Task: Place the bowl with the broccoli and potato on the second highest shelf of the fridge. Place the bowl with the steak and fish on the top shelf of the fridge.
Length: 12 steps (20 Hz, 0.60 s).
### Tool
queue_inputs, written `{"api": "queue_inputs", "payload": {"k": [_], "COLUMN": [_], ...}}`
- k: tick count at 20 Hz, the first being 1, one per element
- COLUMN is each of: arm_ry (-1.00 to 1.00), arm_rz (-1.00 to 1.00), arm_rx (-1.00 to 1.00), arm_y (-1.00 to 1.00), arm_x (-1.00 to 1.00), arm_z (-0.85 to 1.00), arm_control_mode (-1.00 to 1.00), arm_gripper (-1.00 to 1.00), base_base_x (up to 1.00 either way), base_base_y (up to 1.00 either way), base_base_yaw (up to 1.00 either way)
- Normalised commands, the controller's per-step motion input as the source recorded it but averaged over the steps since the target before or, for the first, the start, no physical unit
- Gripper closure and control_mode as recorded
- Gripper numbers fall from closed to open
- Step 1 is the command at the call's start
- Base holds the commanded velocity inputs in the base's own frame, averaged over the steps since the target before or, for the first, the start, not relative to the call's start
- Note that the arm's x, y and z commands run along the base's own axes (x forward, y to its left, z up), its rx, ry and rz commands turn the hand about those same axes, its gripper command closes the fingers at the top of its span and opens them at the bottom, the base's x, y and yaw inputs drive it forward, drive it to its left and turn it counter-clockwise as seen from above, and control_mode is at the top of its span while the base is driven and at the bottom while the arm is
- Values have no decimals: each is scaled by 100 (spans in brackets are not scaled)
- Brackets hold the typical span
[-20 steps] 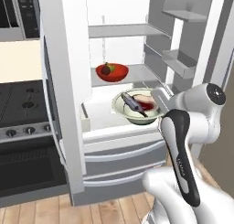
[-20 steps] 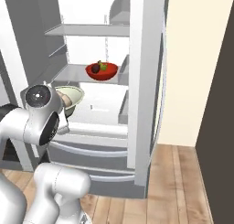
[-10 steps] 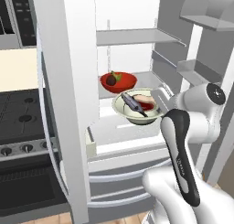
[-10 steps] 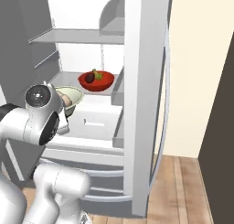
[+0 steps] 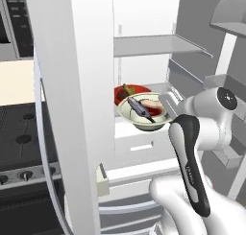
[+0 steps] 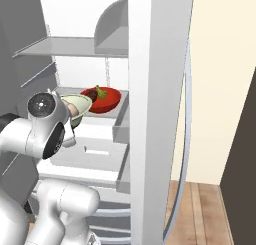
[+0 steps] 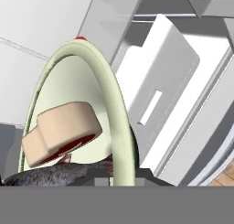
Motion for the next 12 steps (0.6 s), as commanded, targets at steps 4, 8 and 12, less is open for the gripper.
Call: {"api": "queue_inputs", "payload": {"k": [4,8,12], "arm_ry": [0,0,-3], "arm_rz": [0,0,0], "arm_rx": [0,0,0], "arm_y": [0,5,0], "arm_x": [0,13,0], "arm_z": [0,27,63], "arm_control_mode": [100,-100,-100], "arm_gripper": [100,100,100], "base_base_x": [57,11,0], "base_base_y": [5,2,0], "base_base_yaw": [0,0,0]}}
